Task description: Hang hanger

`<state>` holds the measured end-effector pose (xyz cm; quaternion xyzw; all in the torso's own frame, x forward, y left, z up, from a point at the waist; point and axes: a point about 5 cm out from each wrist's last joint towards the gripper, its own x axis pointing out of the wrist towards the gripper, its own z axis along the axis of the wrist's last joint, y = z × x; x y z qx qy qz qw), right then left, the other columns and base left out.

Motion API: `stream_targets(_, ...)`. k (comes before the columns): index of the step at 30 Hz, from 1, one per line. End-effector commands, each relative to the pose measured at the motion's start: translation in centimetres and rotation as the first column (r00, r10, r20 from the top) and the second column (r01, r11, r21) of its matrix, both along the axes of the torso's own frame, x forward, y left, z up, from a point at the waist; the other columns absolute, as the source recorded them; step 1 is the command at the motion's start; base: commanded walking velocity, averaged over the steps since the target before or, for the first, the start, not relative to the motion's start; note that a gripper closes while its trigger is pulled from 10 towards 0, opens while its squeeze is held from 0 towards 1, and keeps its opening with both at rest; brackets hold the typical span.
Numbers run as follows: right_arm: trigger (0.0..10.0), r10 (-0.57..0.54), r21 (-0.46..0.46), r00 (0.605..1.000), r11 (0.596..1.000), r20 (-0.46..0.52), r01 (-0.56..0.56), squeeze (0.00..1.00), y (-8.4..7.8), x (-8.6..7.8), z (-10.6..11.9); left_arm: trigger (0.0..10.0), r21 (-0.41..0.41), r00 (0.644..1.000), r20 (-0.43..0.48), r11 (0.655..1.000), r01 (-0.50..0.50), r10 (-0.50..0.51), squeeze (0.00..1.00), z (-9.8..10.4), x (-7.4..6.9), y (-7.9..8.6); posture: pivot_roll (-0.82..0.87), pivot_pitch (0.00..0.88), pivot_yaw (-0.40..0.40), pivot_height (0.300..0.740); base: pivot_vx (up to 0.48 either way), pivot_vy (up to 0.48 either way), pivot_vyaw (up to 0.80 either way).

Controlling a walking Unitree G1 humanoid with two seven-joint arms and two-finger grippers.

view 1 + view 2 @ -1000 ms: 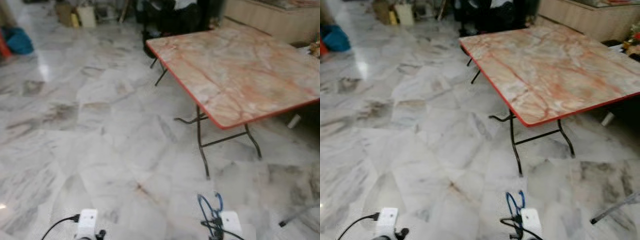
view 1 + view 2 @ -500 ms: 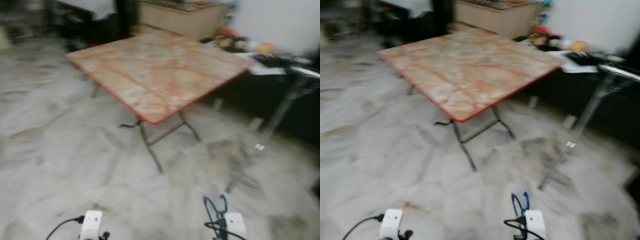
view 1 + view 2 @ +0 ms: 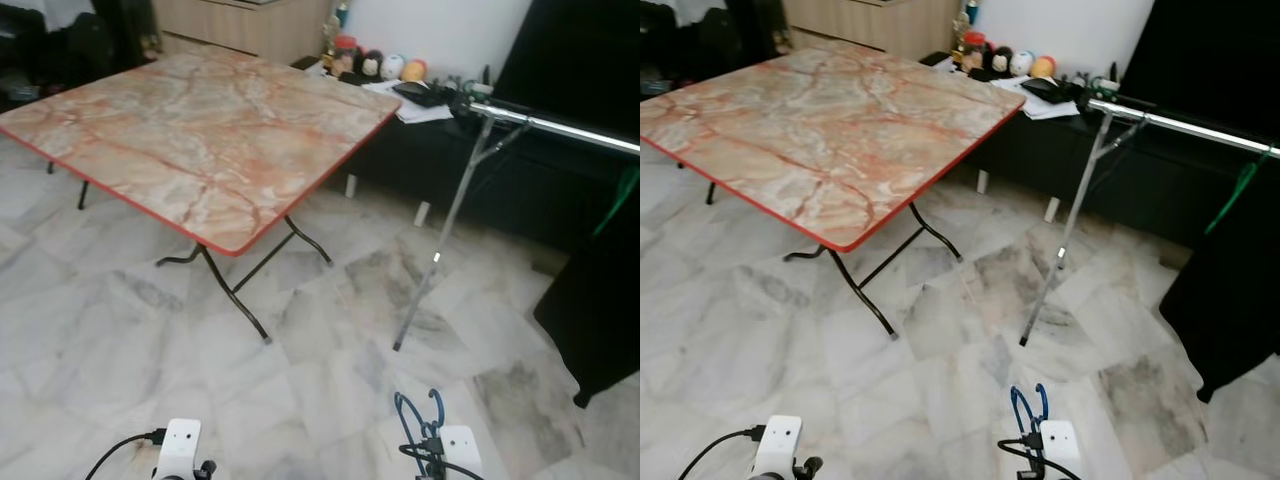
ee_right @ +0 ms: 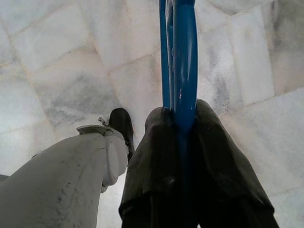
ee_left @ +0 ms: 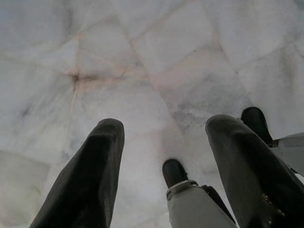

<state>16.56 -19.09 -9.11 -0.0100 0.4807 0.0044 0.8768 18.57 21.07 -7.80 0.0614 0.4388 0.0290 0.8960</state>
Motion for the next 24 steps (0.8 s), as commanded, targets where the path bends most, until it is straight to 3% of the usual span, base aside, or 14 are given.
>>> stream_targets(1,10.0,-0.002,-0.008,1.0,1.0,0.007,0.002,0.0,-0.34,0.23,0.15,10.0,0.001,1.0,-0.003,1.0,0.006,-0.006,0.0,0.0,0.1,-0.19,-0.01,0.0,-0.051,0.74,0.0,0.0,-0.75)
stream_targets(24,10.0,0.012,-0.01,1.0,1.0,0.003,-0.012,0.0,-0.39,0.22,0.15,10.0,0.003,1.0,-0.016,1.0,-0.001,0.001,0.0,-0.17,-0.13,-0.36,-0.01,0.0,-0.055,0.74,0.0,0.0,-0.75)
